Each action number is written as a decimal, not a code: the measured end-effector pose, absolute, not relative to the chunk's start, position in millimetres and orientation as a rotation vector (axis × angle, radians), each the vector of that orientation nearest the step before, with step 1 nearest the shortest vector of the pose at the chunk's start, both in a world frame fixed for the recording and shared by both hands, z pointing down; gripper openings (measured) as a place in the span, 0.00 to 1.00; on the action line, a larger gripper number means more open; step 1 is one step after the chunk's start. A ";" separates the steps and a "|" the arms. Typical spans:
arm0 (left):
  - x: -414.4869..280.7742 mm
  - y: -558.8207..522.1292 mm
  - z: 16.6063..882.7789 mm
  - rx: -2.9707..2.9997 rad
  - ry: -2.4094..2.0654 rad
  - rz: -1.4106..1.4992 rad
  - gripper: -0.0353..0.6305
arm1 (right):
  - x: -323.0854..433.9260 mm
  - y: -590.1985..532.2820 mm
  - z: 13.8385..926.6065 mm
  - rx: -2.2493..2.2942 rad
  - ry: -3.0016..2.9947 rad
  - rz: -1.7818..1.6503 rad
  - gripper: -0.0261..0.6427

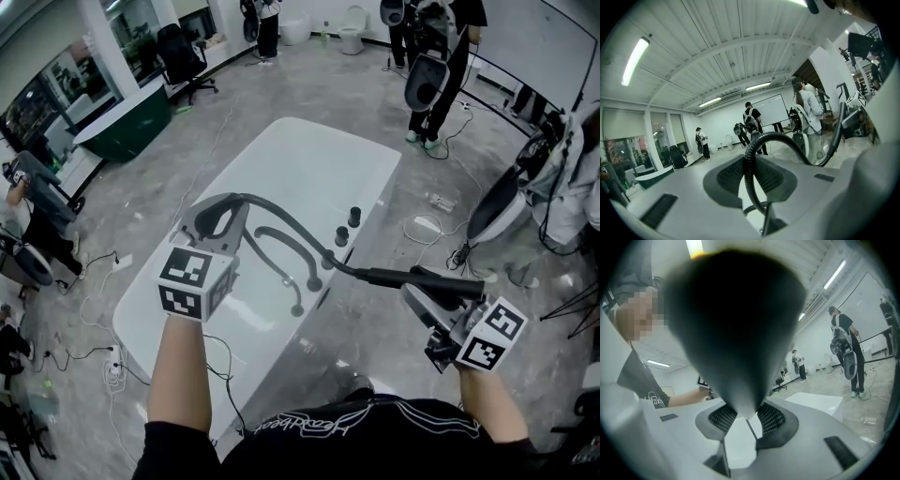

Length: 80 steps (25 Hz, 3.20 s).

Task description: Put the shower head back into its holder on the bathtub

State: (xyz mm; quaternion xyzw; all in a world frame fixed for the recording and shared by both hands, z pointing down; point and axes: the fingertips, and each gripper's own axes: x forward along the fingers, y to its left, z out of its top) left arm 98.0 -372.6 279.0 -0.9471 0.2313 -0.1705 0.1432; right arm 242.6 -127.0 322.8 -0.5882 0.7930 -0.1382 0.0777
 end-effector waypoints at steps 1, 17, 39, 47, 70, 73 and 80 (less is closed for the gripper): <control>95.0 -374.9 278.9 -2.730 0.673 -0.494 0.15 | 240.6 -129.5 322.6 -1.758 2.379 -0.418 0.24; 55.7 -382.2 391.0 -2.878 0.741 -0.640 0.15 | 232.9 -138.6 354.5 -1.822 2.346 -0.535 0.24; 74.0 -348.2 614.9 -3.152 0.739 -1.025 0.15 | 266.7 -186.0 361.0 -1.780 2.351 -0.598 0.24; 86.9 -313.5 667.2 -3.098 0.555 -1.290 0.15 | 260.8 -198.6 338.4 -1.667 2.368 -0.604 0.24; 50.2 -293.8 627.4 -3.365 0.648 -1.056 0.06 | 188.6 -239.4 385.5 -1.686 2.697 -0.560 0.24; 42.3 -282.9 598.1 -3.384 0.619 -0.958 0.06 | 174.4 -246.9 402.6 -1.673 2.739 -0.575 0.24; 14.4 -264.9 538.9 -3.392 0.667 -0.804 0.06 | 150.0 -270.7 455.0 -1.721 2.765 -0.642 0.24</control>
